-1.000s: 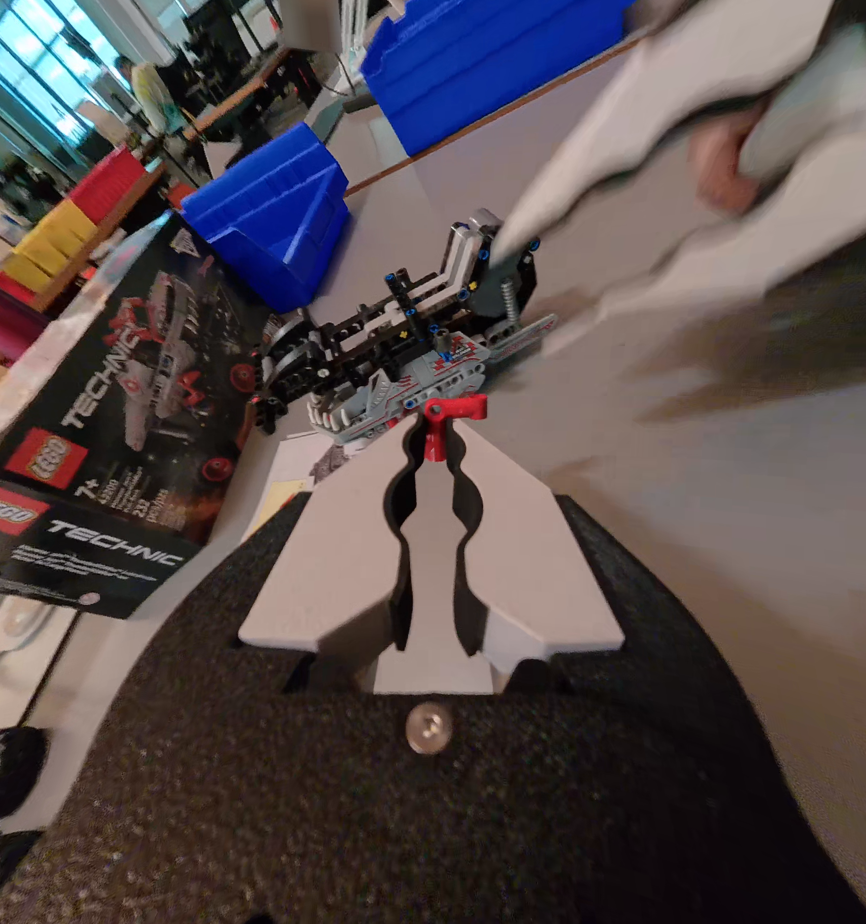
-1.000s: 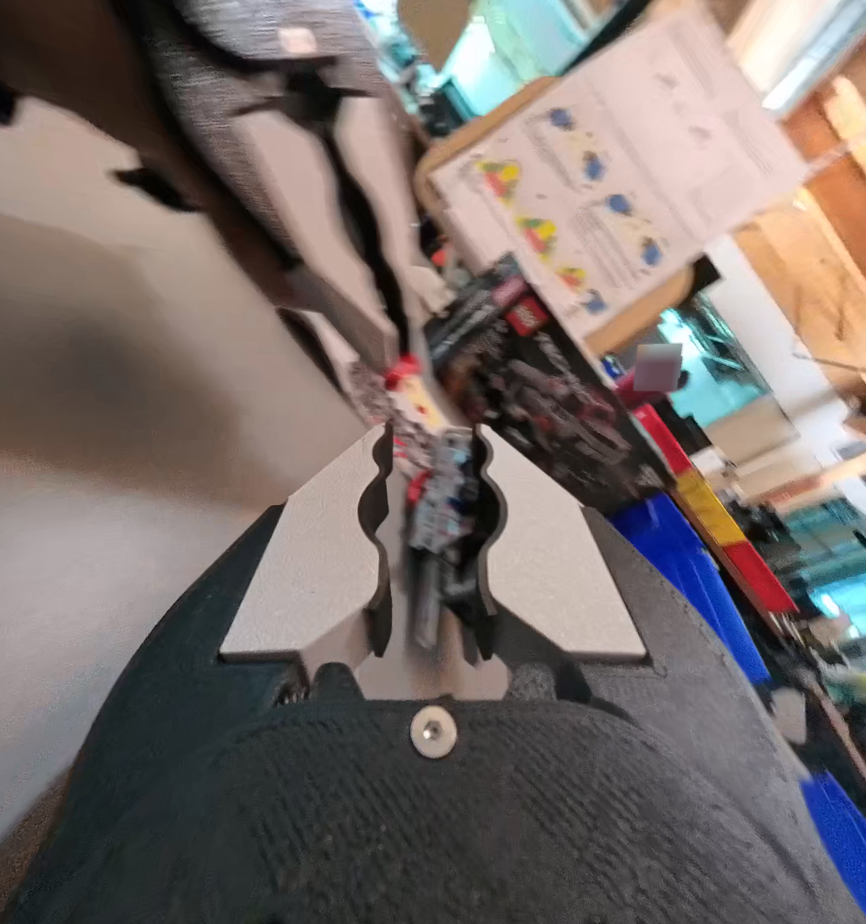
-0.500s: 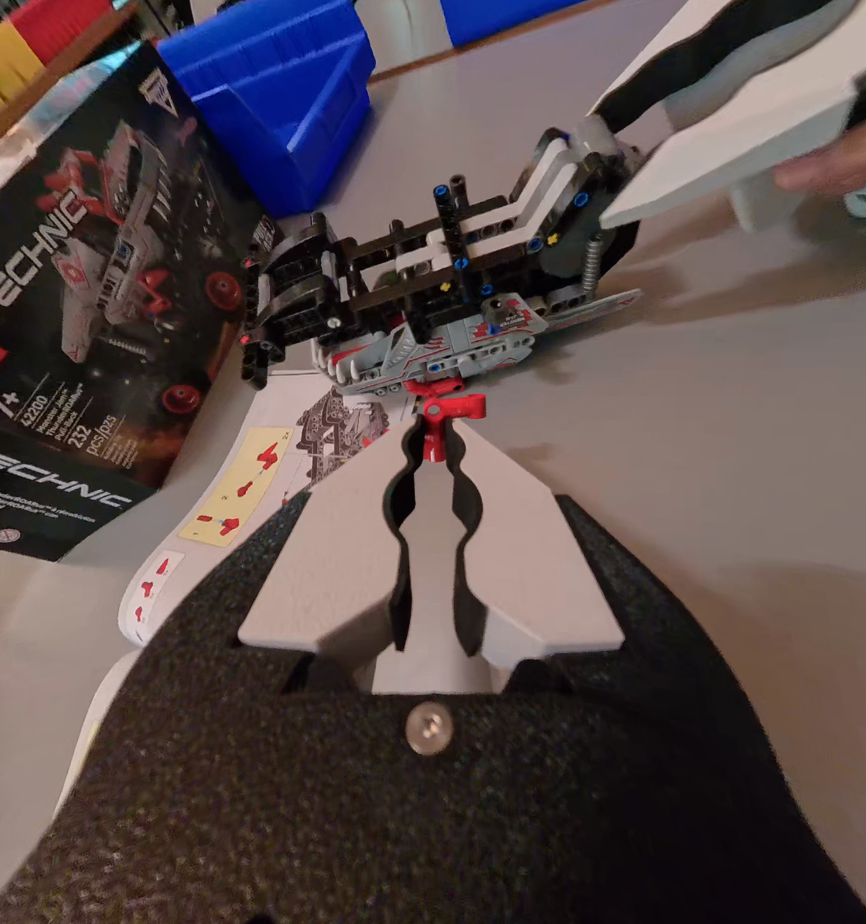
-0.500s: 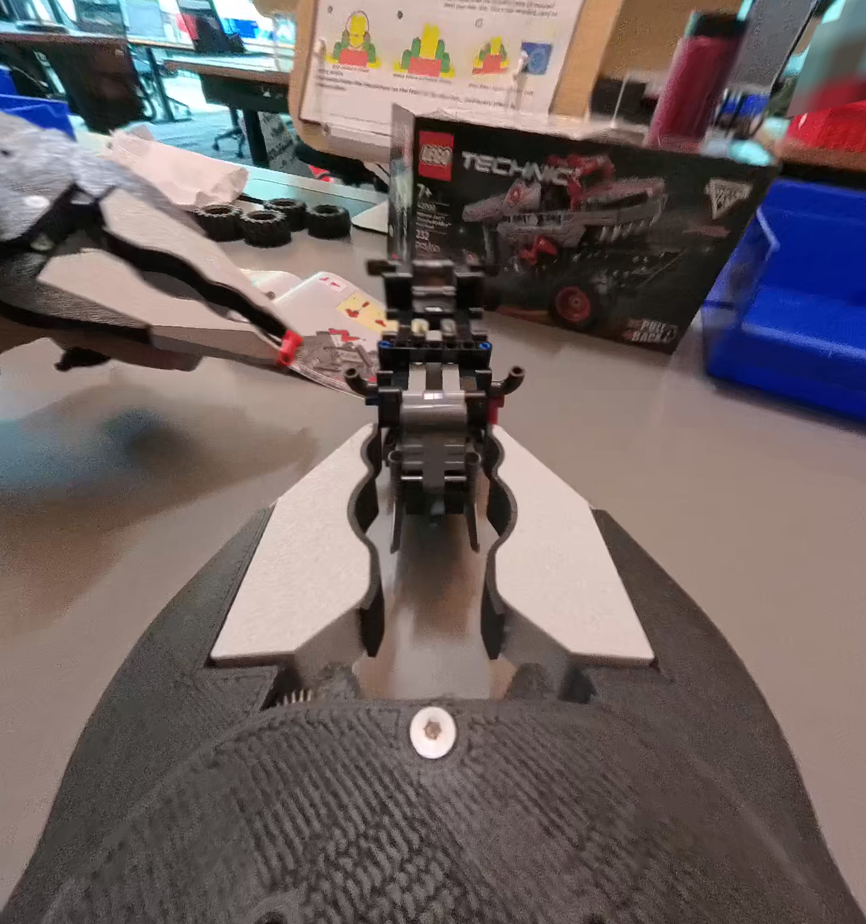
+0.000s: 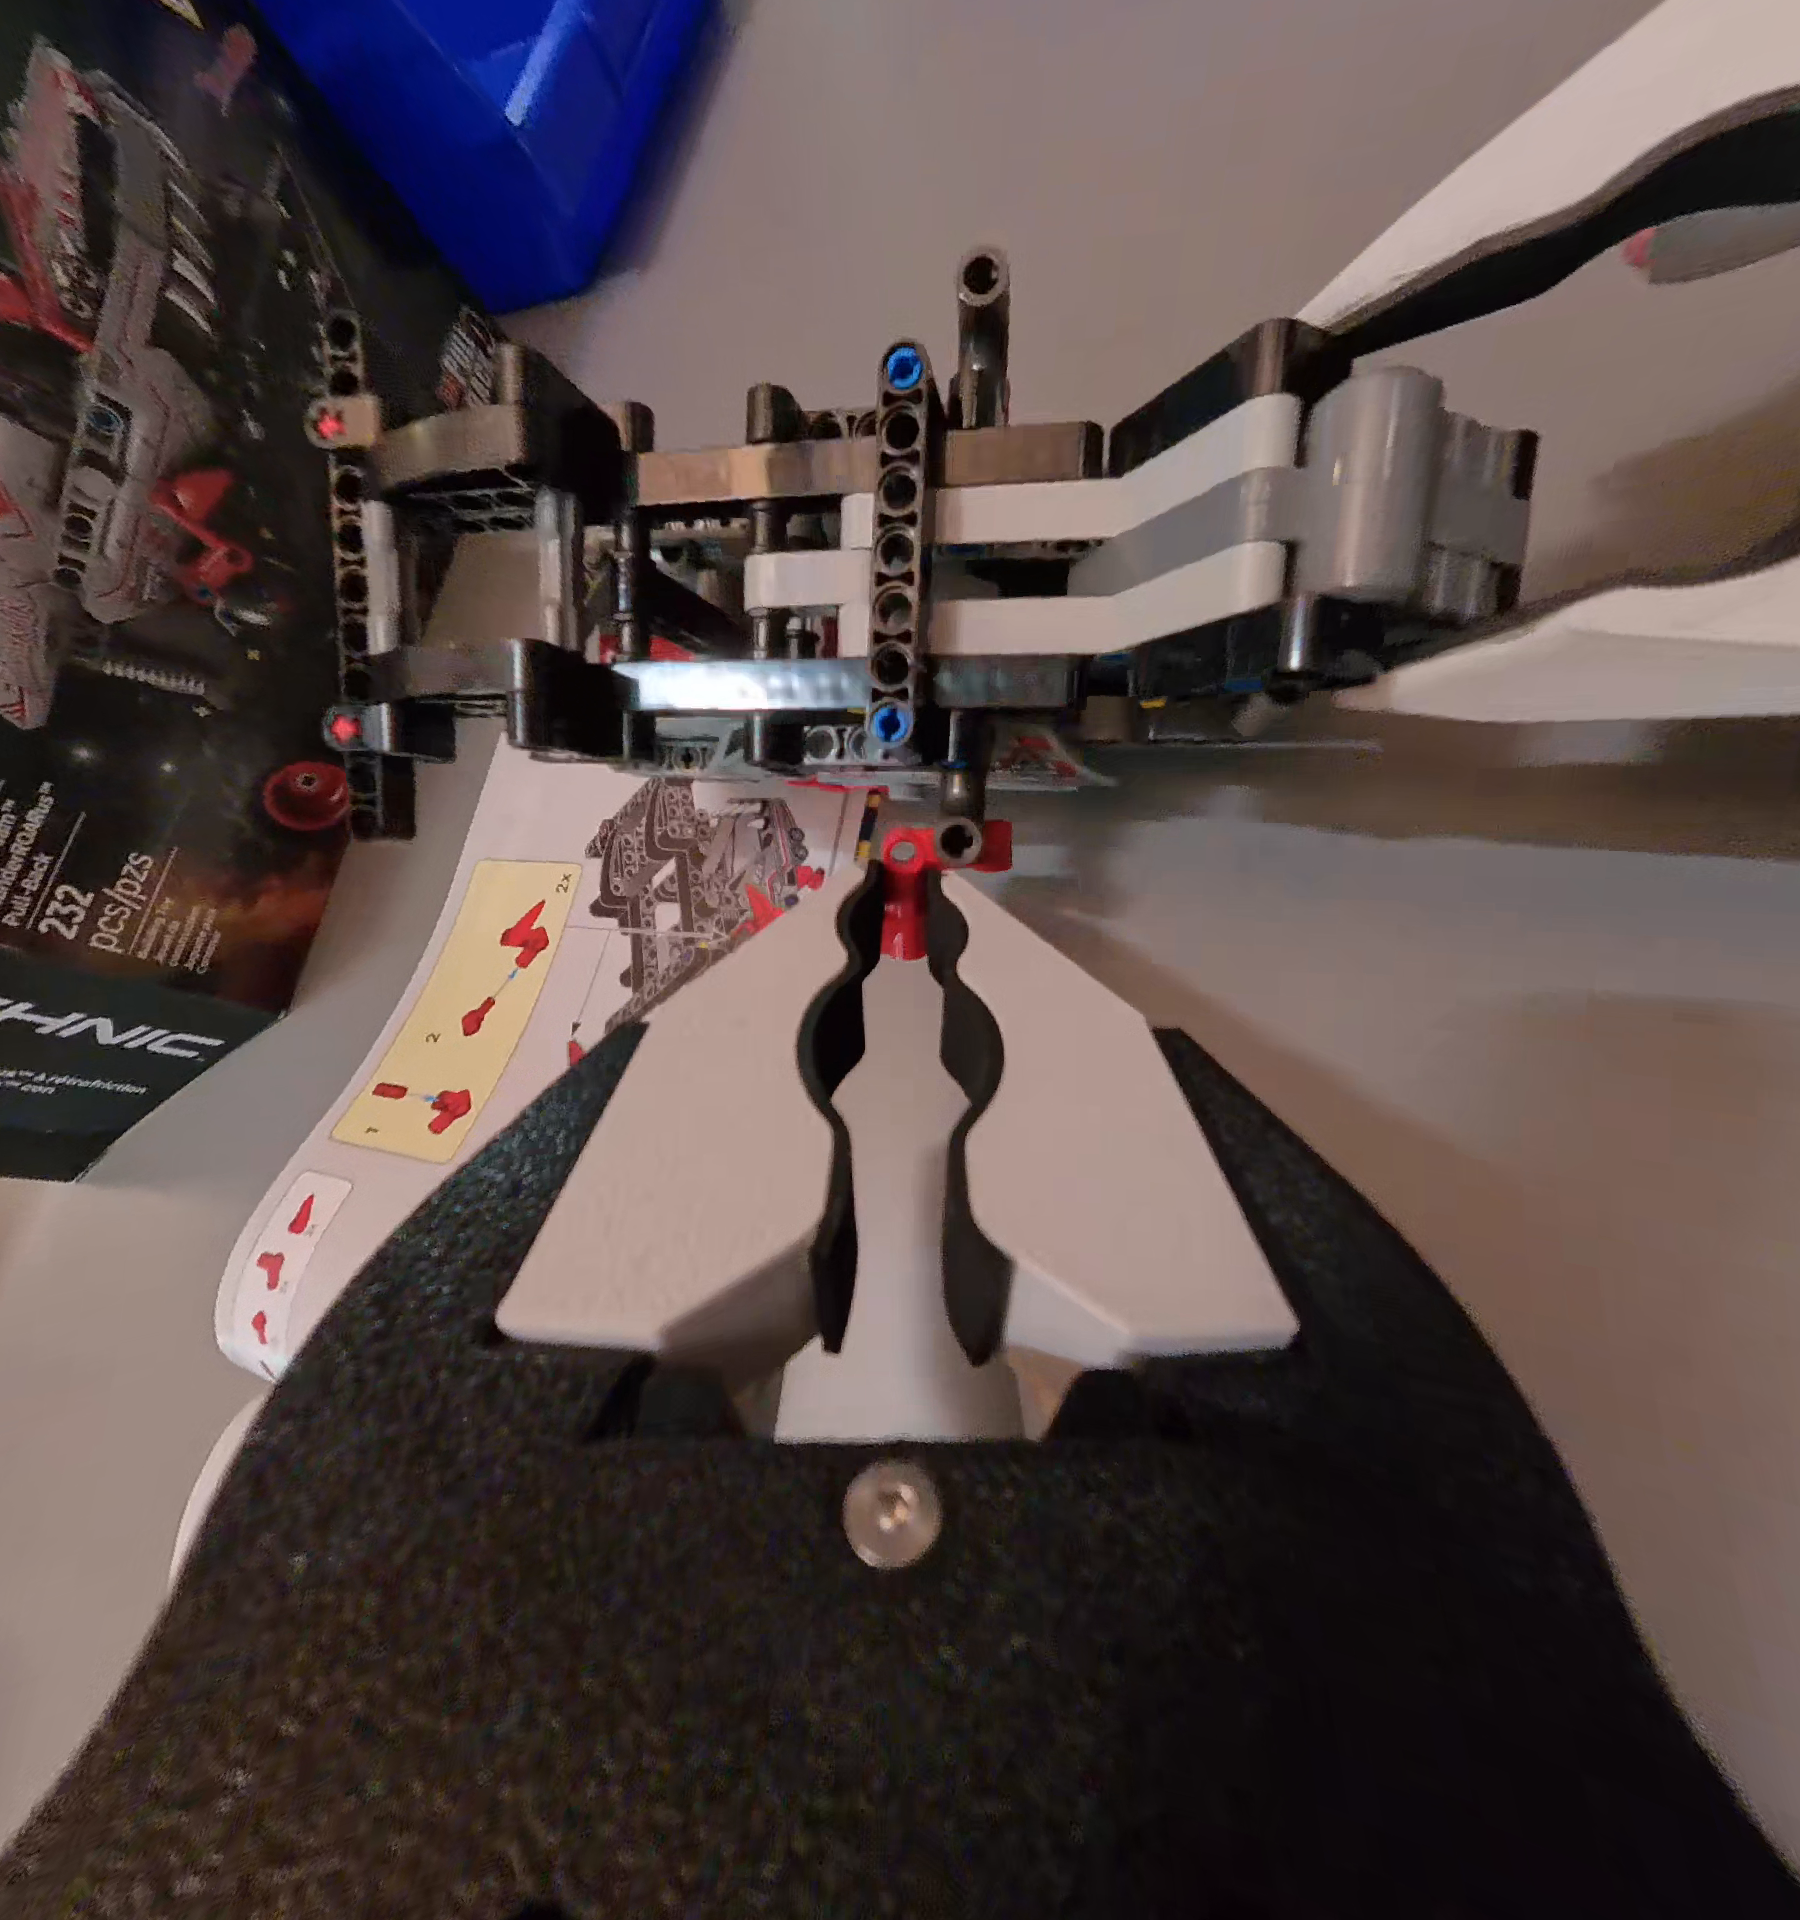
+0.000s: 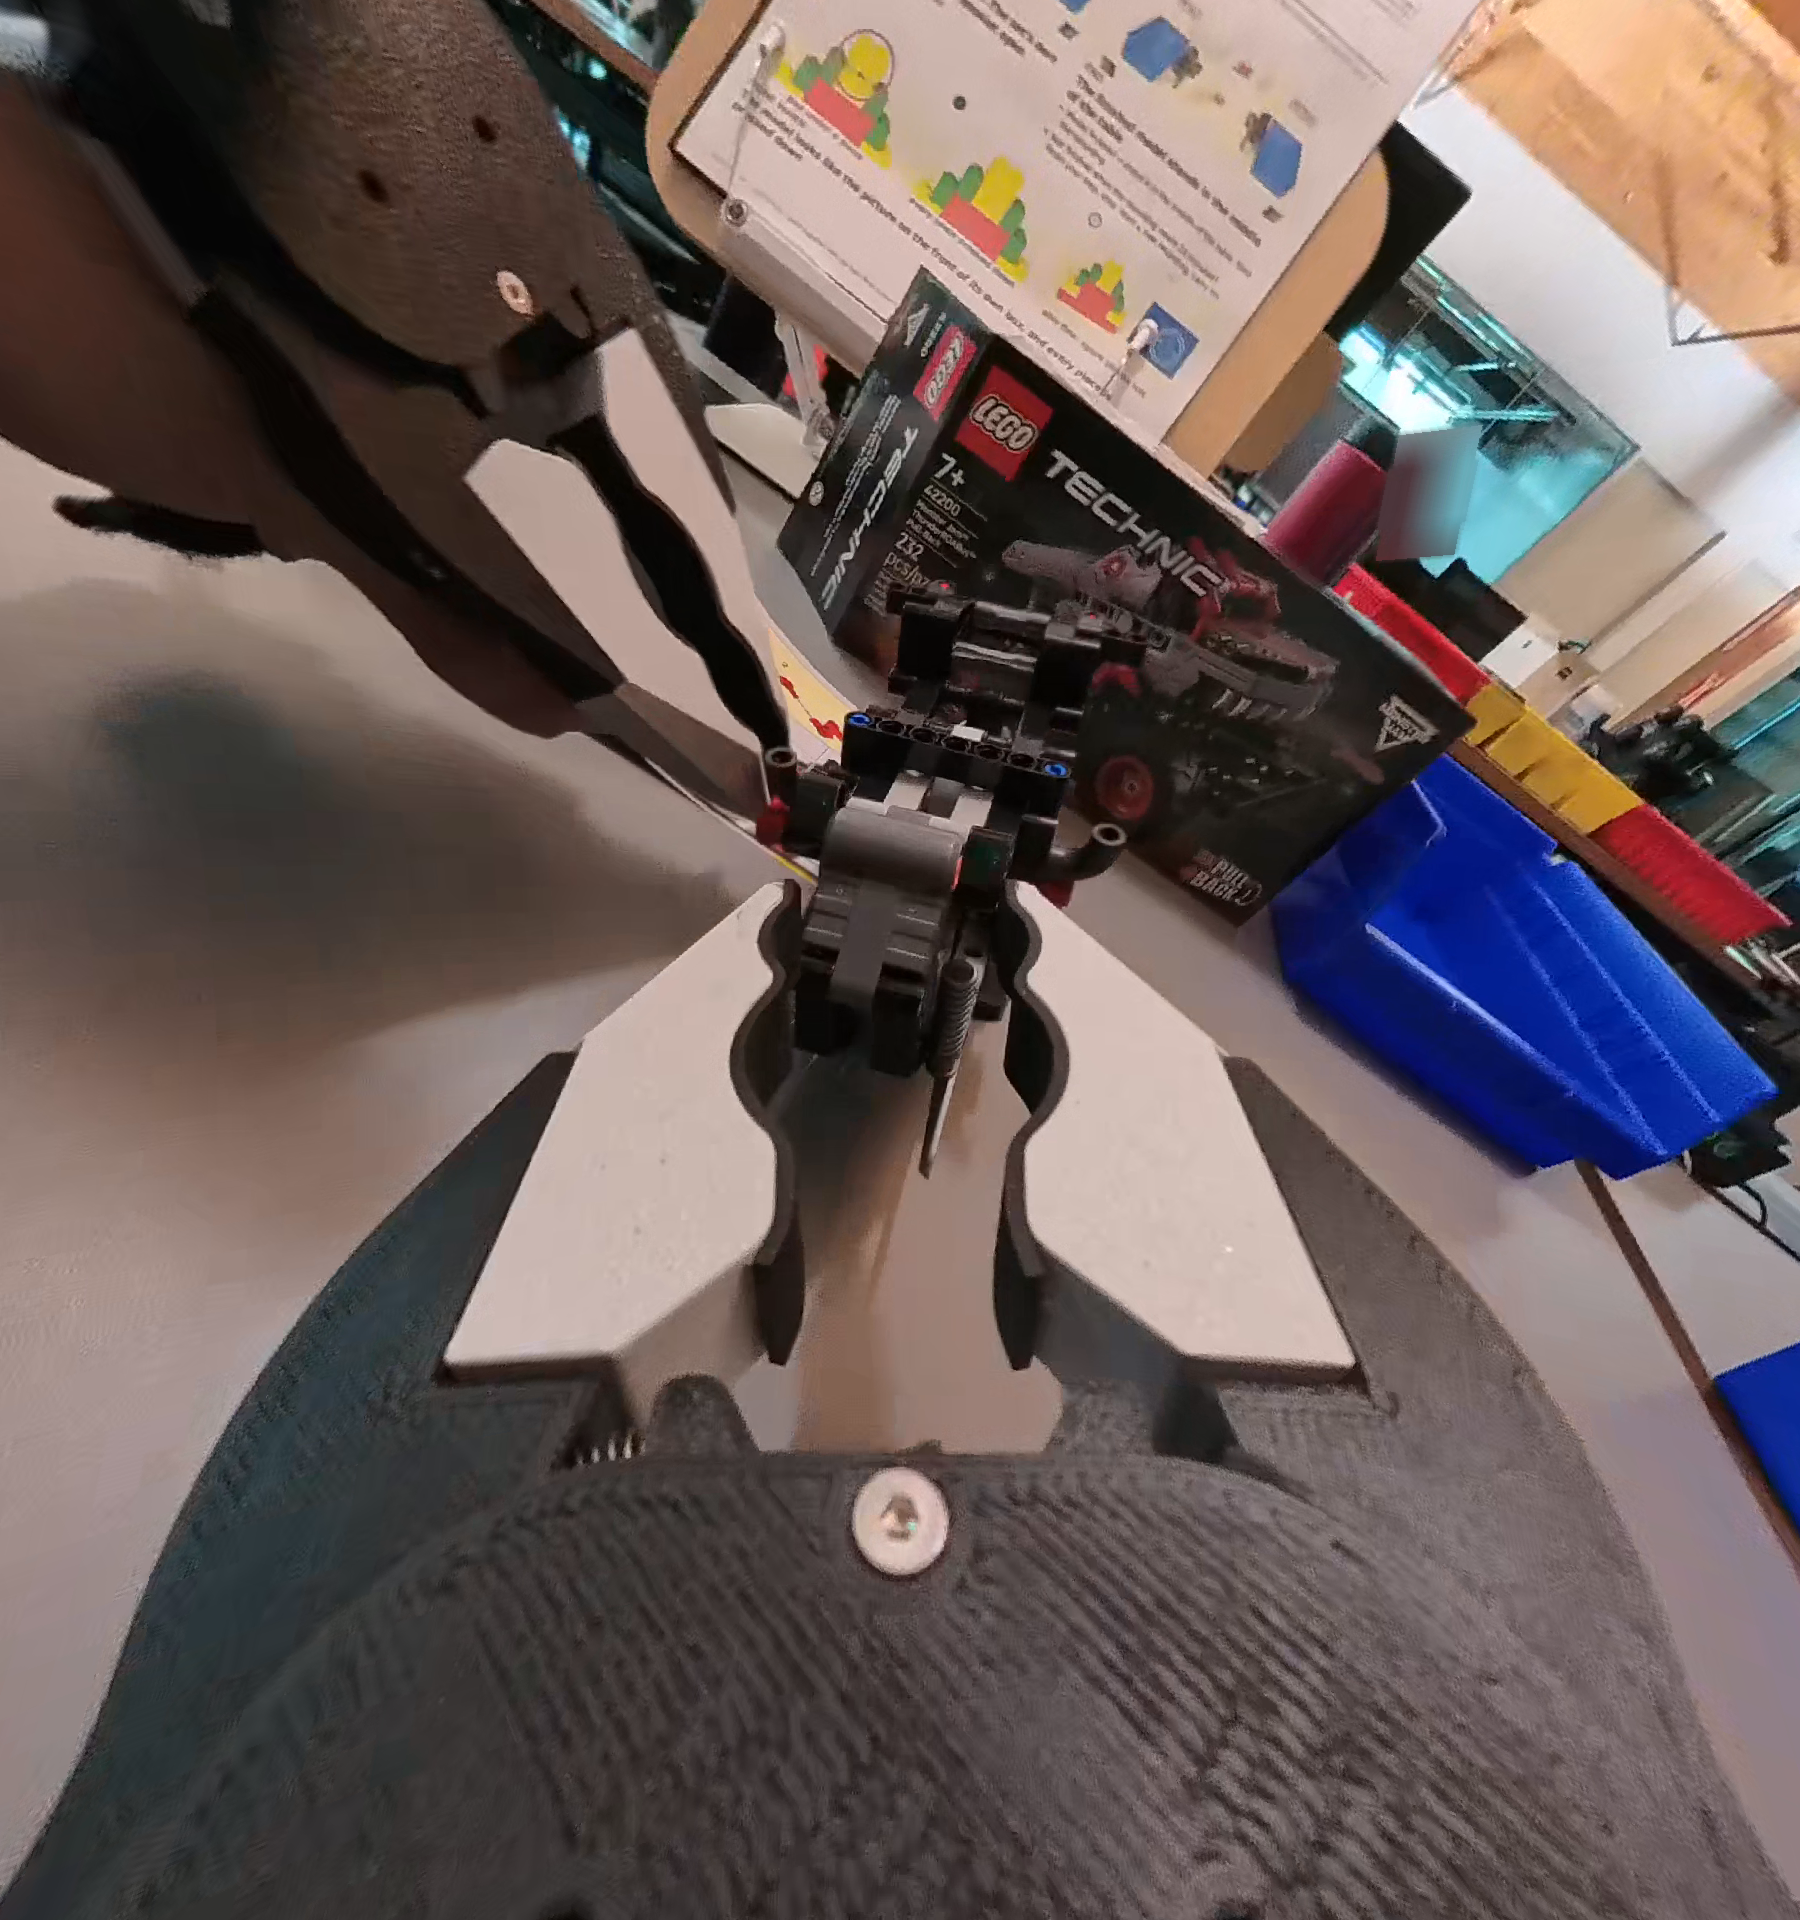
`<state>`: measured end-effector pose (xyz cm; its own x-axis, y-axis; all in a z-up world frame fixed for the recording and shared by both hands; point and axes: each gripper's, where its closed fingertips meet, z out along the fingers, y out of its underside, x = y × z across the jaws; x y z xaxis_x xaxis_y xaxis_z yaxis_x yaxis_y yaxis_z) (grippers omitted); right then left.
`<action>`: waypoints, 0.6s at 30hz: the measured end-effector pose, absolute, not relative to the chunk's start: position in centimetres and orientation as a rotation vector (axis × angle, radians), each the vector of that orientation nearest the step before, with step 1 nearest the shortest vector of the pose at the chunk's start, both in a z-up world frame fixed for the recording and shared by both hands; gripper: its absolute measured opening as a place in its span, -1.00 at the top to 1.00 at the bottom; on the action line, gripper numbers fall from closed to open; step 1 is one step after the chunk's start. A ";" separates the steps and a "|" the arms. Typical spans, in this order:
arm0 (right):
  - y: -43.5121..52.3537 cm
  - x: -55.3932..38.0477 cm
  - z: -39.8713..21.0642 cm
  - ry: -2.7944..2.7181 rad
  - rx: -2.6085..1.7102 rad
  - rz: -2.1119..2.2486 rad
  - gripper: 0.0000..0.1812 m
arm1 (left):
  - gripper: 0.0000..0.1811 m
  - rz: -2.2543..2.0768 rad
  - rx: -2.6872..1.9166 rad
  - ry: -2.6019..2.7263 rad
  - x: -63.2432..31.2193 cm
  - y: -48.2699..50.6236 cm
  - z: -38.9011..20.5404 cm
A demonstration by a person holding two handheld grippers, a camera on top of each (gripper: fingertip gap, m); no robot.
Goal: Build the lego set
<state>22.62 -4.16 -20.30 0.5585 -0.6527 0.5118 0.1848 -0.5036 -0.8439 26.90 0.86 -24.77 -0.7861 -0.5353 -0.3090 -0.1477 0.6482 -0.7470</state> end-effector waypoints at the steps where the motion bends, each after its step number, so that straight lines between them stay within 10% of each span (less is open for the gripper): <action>1: -4.0 22.5 -20.4 0.370 -1.829 -1.088 0.60 | 0.95 -0.991 -0.523 2.357 26.9 0.8 -24.9; 18: -4.5 22.5 -20.3 0.393 -1.821 -1.036 0.60 | 0.95 -0.985 -0.350 2.271 27.5 3.4 -22.8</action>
<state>22.53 -4.53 -20.27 0.5858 -0.6531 0.4799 0.1702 -0.4798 -0.8607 27.52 3.37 -22.78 -0.7663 -0.4647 -0.4438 0.0066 0.6849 -0.7286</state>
